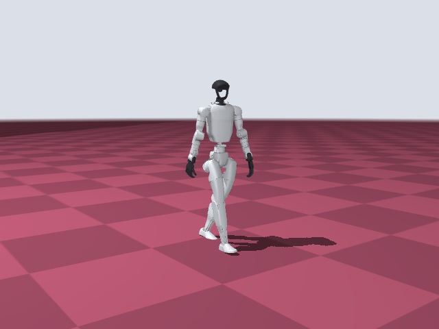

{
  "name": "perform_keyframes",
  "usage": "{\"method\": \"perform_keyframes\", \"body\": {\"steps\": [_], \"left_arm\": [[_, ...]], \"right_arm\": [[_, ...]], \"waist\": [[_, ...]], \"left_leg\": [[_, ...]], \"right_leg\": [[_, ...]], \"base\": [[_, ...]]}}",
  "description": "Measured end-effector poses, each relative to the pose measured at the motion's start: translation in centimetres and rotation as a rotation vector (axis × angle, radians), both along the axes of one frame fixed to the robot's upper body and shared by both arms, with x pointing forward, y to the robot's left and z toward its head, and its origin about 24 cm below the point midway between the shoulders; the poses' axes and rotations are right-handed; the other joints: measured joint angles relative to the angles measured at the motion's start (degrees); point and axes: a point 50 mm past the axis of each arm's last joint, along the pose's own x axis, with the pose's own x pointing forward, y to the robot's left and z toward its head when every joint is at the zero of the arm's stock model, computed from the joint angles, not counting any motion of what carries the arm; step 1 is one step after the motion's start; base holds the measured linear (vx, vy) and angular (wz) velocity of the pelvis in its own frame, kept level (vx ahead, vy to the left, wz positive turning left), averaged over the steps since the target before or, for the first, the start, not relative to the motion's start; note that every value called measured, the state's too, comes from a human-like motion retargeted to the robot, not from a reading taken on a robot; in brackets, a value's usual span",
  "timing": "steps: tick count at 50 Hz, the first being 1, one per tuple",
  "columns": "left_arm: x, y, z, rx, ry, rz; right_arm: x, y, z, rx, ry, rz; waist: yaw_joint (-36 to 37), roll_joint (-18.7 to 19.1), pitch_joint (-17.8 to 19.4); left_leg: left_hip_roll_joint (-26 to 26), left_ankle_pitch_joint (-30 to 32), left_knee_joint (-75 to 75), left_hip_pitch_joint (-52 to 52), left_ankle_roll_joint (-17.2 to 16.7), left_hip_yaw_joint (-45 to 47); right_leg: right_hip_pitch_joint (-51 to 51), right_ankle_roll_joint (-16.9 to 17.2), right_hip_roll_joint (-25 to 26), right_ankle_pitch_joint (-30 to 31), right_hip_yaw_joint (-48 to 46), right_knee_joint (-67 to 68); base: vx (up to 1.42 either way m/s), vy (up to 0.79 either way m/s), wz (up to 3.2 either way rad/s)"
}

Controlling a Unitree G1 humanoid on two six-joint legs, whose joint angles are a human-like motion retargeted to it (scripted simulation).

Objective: Walk run

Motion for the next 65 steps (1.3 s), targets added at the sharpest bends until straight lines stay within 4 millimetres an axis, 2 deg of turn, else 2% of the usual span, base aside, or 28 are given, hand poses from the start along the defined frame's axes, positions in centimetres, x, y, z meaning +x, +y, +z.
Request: {"method": "perform_keyframes", "body": {"steps": [3,5,8,10,14,19,21,25,28,30,32,33,35,38,40,43,45,48,49,50,53,57,61,63,65], "left_arm": [[-4.8,-0.1,-0.9,0.024,0.156,-0.019],[-8.3,-0.5,-1.2,0.024,0.26,-0.029],[-12.5,-0.2,-1.0,0.002,0.402,-0.021],[-14.8,0.1,-0.6,-0.014,0.496,-0.028],[-17.9,0.1,-0.1,-0.007,0.606,-0.035],[-20.2,-0.9,0.2,-0.037,0.632,0.06],[-20.9,-1.3,0.4,-0.057,0.644,0.102],[-22.1,-1.8,0.6,-0.082,0.673,0.156],[-22.4,-1.9,0.7,-0.083,0.68,0.155],[-22.5,-1.9,0.7,-0.075,0.679,0.147],[-22.4,-1.7,0.7,-0.065,0.676,0.145],[-22.3,-1.6,0.7,-0.06,0.674,0.148],[-22.1,-1.5,0.7,-0.051,0.668,0.163],[-21.8,-1.3,0.6,-0.043,0.653,0.207],[-21.4,-1.1,0.5,-0.04,0.644,0.232],[-20.0,-0.5,0.2,-0.033,0.611,0.26],[-18.0,0.1,-0.1,-0.018,0.561,0.261],[-13.8,0.8,-0.7,0.007,0.439,0.251],[-12.2,0.9,-0.8,0.011,0.394,0.246],[-10.6,1.1,-0.9,0.014,0.349,0.24],[-5.5,1.1,-0.8,0.006,0.2,0.197],[0.5,1.3,0.3,-0.016,0.005,0.095],[5.0,2.2,2.1,0.01,-0.14,-0.019],[6.6,2.6,2.9,0.041,-0.19,-0.061],[7.6,2.9,3.4,0.069,-0.222,-0.087]], "right_arm": [[0.1,-0.3,0.1,-0.01,0.016,-0.013],[0.3,-0.3,0.1,-0.013,0.022,-0.038],[2.5,-0.4,-0.2,-0.024,-0.035,-0.027],[4.5,-0.7,-0.4,-0.056,-0.099,-0.005],[9.5,-1.8,-0.3,-0.139,-0.234,0.058],[15.0,-2.5,0.5,-0.208,-0.403,0.13],[16.8,-2.6,0.9,-0.226,-0.468,0.14],[19.1,-2.7,1.5,-0.242,-0.551,0.161],[19.8,-2.4,1.6,-0.243,-0.573,0.183],[19.6,-2.1,1.5,-0.236,-0.57,0.196],[18.9,-1.8,1.2,-0.217,-0.546,0.208],[18.3,-1.6,1.0,-0.204,-0.528,0.214],[16.8,-1.3,0.5,-0.176,-0.476,0.228],[13.1,-0.9,-0.2,-0.132,-0.351,0.249],[10.0,-0.6,-0.6,-0.105,-0.25,0.249],[5.3,-0.1,-0.6,-0.047,-0.103,0.215],[2.4,0.3,-0.4,0.003,-0.029,0.167],[-0.4,0.5,0.1,0.07,0.045,0.097],[-1.0,0.4,0.2,0.082,0.068,0.081],[-1.5,0.4,0.4,0.092,0.09,0.066],[-2.4,0.3,0.6,0.093,0.113,0.019],[-2.6,0.1,0.7,0.075,0.092,-0.046],[-2.1,-0.1,0.6,0.052,0.074,-0.079],[-1.6,-0.1,0.5,0.049,0.059,-0.089],[-1.2,0.1,0.3,0.05,0.04,-0.093]], "waist": [[0.54,0.51,-2.07],[1.89,0.3,-2.92],[3.07,-2.9,-3.15],[3.68,-4.58,-3.34],[4.46,-5.43,-3.1],[8.87,-6.2,-2.2],[10.22,-5.89,-1.95],[11.38,-4.38,-0.96],[12.04,-4.01,-0.29],[12.39,-4.43,-0.23],[12.32,-4.81,-0.09],[12.49,-4.93,0.06],[13.12,-5.26,0.07],[15.13,-5.82,-0.55],[15.3,-6.27,-1.42],[14.97,-7.01,-2.47],[14.8,-6.0,-2.28],[14.77,-3.46,-2.08],[15.26,-2.94,-2.11],[15.82,-2.48,-2.15],[14.85,-1.27,-1.63],[10.78,-0.67,-1.42],[7.01,-1.91,-0.81],[5.71,-2.58,-0.05],[4.65,-2.66,0.71]], "left_leg": [[1.71,7.37,4.02,-0.41,-3.88,1.52],[2.52,16.0,8.9,-1.32,-6.77,1.68],[1.7,26.81,21.27,-5.52,-9.46,3.9],[1.64,31.63,30.7,-9.86,-9.29,5.68],[4.34,22.35,41.72,-19.03,-7.6,6.39],[6.06,12.09,35.92,-27.54,-6.82,9.06],[7.06,10.54,29.11,-29.68,-7.52,10.68],[7.71,11.66,13.64,-32.65,-8.39,12.16],[5.14,12.17,3.46,-34.69,-9.7,8.9],[3.35,11.43,-2.63,-35.41,-11.44,7.27],[2.56,10.81,-6.46,-35.08,-11.54,8.07],[2.58,11.02,-6.81,-34.72,-11.1,9.16],[2.51,14.05,-4.96,-34.08,-6.95,9.38],[2.57,18.4,-4.24,-32.19,-5.16,10.22],[2.13,20.67,-4.53,-30.44,-4.38,9.71],[1.8,17.0,-3.67,-28.15,-2.07,9.86],[2.59,14.88,-3.28,-26.29,-0.75,8.95],[5.04,11.3,-2.42,-23.65,0.17,7.72],[5.64,10.17,-2.09,-22.95,0.34,8.19],[6.11,9.13,-1.76,-22.32,0.57,8.82],[6.11,7.25,-1.94,-19.57,1.22,8.57],[4.34,5.35,-2.31,-16.42,1.86,6.03],[0.91,3.34,-2.83,-12.57,2.72,4.52],[-0.51,2.22,-3.13,-10.05,2.86,3.87],[-1.13,1.19,-3.44,-7.51,2.75,3.05]], "right_leg": [[1.83,0.79,0.36,2.53,0.77,0.41],[3.6,-0.14,1.16,1.55,4.27,0.54],[6.71,-1.84,-0.47,-0.29,3.58,0.79],[8.45,-2.48,-0.98,-2.22,4.47,1.06],[11.53,-3.7,0.24,-5.14,4.13,0.62],[14.4,-5.27,3.57,-7.54,7.71,0.23],[15.42,-5.84,5.26,-8.66,8.61,0.19],[18.42,-6.94,9.05,-11.32,9.3,-0.03],[20.83,-7.37,10.67,-13.06,10.4,-0.23],[22.07,-7.56,10.88,-14.2,11.12,-0.01],[23.25,-7.71,10.97,-15.25,11.19,0.62],[23.9,-7.72,11.08,-15.68,11.36,1.05],[24.89,-7.39,11.11,-16.23,11.97,2.08],[26.22,-6.04,11.05,-14.21,13.6,4.42],[26.85,-3.86,10.28,-10.31,13.34,6.3],[26.39,1.54,8.44,2.21,13.1,11.93],[25.11,4.97,8.54,11.58,12.9,17.86],[19.53,6.31,10.02,20.52,11.57,30.99],[17.48,6.54,9.75,21.07,11.28,34.55],[15.46,6.76,9.26,20.53,10.93,37.71],[9.91,4.79,8.26,11.22,10.62,41.49],[3.23,3.3,5.06,0.97,8.83,36.35],[-0.24,4.32,1.48,-0.03,9.29,21.07],[-1.27,4.64,-0.65,-1.51,7.96,13.62],[-2.33,4.45,-0.6,-3.59,8.71,7.04]], "base": [[0.84,-0.42,0.02],[0.71,-0.34,-0.04],[0.59,-0.32,-0.3],[0.58,-0.32,-0.22],[0.51,-0.26,-0.05],[0.43,-0.18,-0.73],[0.51,-0.19,-0.55],[0.58,-0.14,-0.3],[0.57,-0.09,-0.34],[0.71,-0.08,-0.28],[0.63,-0.06,-0.14],[0.7,-0.05,-0.21],[0.78,-0.04,-0.36],[0.76,-0.02,-0.61],[0.93,0.03,-0.24],[0.86,0.01,-0.06],[0.73,-0.01,0.06],[0.59,0.0,-0.09],[0.64,0.03,-0.61],[0.57,0.04,-0.49],[0.47,0.03,0.02],[0.64,0.0,0.62],[0.56,-0.05,0.53],[0.53,-0.07,0.39],[0.69,-0.13,0.37]]}}
